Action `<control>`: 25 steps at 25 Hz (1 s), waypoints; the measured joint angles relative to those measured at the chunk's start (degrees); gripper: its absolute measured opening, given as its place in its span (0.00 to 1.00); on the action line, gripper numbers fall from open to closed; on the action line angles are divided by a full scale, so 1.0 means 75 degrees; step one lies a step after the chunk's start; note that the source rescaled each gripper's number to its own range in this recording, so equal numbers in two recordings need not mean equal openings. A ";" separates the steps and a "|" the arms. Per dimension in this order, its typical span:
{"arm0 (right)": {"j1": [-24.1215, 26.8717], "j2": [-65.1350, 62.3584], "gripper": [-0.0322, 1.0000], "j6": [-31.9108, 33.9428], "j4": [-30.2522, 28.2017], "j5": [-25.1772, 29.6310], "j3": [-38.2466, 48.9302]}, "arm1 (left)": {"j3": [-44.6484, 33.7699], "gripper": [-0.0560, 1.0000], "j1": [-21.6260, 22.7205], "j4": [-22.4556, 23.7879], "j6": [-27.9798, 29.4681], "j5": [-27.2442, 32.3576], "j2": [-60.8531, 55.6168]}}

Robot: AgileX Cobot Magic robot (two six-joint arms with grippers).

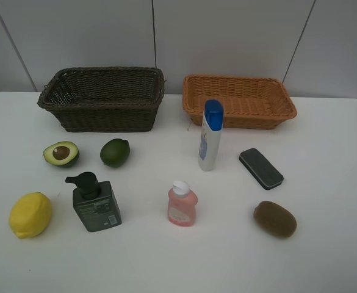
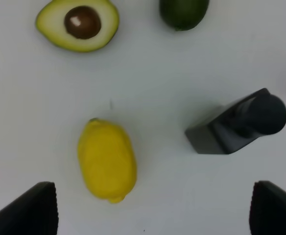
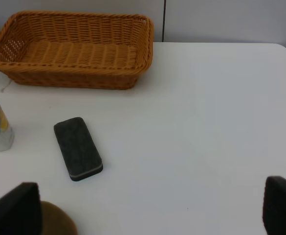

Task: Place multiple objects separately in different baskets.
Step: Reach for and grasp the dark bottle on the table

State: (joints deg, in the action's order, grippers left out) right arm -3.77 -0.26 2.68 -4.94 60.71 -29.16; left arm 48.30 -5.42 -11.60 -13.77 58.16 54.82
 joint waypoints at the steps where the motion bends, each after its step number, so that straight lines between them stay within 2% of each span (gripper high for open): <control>1: 0.0000 0.0000 1.00 0.0000 0.0000 0.0000 0.0000 | 0.0334 1.00 -0.0003 -0.0197 -0.0407 0.0137 0.0561; 5: 0.0000 0.0000 1.00 0.0000 0.0000 0.0000 0.0000 | 0.1679 1.00 -0.0142 -0.0913 -0.1812 0.1003 0.2332; 8: 0.0000 0.0000 1.00 0.0000 0.0000 0.0000 0.0000 | 0.2539 1.00 -0.0857 -0.0911 -0.2176 0.1354 0.3361; 10: 0.0000 0.0000 1.00 0.0000 0.0000 0.0000 0.0000 | 0.2921 1.00 -0.1511 -0.0664 -0.2147 0.1366 0.3786; 14: 0.0000 0.0000 1.00 0.0000 0.0000 0.0000 0.0000 | 0.3292 1.00 -0.2898 0.0578 -0.1794 0.1380 0.4451; 17: 0.0000 0.0000 1.00 0.0000 0.0000 0.0000 0.0000 | 0.3293 1.00 -0.3693 0.1088 -0.1595 0.1389 0.4801; 21: 0.0000 0.0000 1.00 0.0000 0.0000 0.0000 0.0000 | 0.3293 1.00 -0.4396 0.1546 -0.1542 0.1389 0.5285; 25: 0.0000 0.0000 1.00 0.0000 0.0000 0.0000 0.0000 | 0.3293 1.00 -0.4656 0.1726 -0.1536 0.1366 0.5726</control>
State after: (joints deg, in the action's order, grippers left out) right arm -3.77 -0.26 2.68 -4.94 60.71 -29.16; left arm 72.99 -40.34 1.35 -25.29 68.40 97.77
